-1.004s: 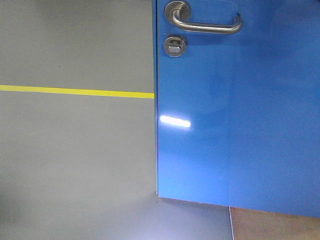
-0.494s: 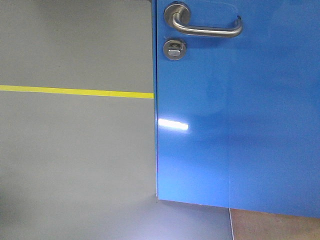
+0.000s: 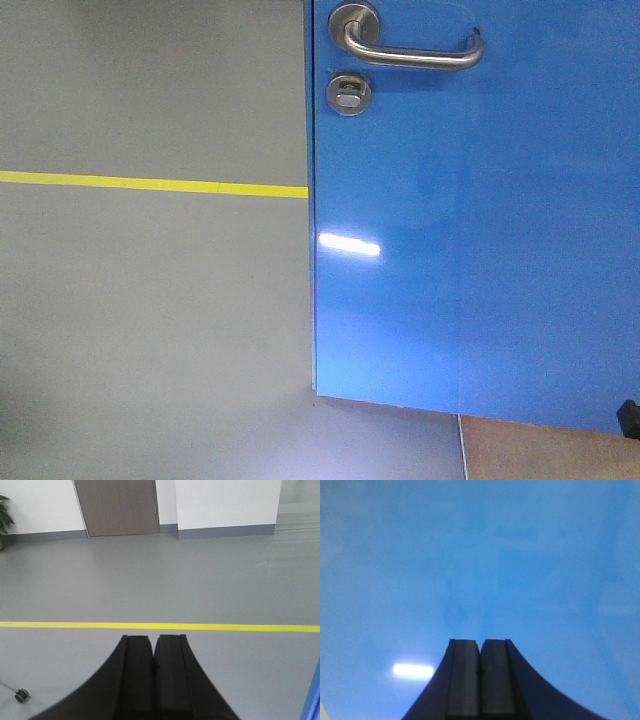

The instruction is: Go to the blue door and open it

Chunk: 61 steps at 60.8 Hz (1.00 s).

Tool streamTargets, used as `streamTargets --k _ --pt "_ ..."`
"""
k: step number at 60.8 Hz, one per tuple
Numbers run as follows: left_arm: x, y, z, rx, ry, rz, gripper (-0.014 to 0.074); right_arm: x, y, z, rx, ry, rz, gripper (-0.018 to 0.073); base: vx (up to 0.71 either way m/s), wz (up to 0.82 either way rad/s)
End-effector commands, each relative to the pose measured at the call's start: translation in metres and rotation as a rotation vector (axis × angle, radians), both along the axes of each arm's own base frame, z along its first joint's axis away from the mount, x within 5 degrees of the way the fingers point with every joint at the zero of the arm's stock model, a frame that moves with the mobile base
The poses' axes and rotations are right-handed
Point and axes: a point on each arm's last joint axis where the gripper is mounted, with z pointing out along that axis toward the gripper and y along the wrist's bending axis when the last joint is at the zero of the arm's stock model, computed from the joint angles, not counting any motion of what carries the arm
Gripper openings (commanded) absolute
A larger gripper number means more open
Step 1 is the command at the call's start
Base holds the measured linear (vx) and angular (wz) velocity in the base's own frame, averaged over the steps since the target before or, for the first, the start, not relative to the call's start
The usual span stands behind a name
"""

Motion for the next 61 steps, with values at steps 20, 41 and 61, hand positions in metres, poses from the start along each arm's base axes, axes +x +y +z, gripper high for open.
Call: streamTargets --k 20,41,61 --pt "0.0006 -0.0005 0.0069 -0.002 -0.096 -0.005 0.0070 0.0015 0.0025 0.0048 -0.090 -0.105 0.040 0.0002 0.00 0.00" --pt "0.0006 -0.0005 0.0069 -0.002 -0.096 -0.005 0.0070 0.0015 0.0025 0.0047 -0.088 -0.104 0.040 0.0002 0.00 0.00" --pt "0.0006 -0.0005 0.0069 -0.002 -0.096 -0.005 0.0070 0.0015 0.0025 0.0047 -0.089 -0.104 0.040 0.0002 0.00 0.00"
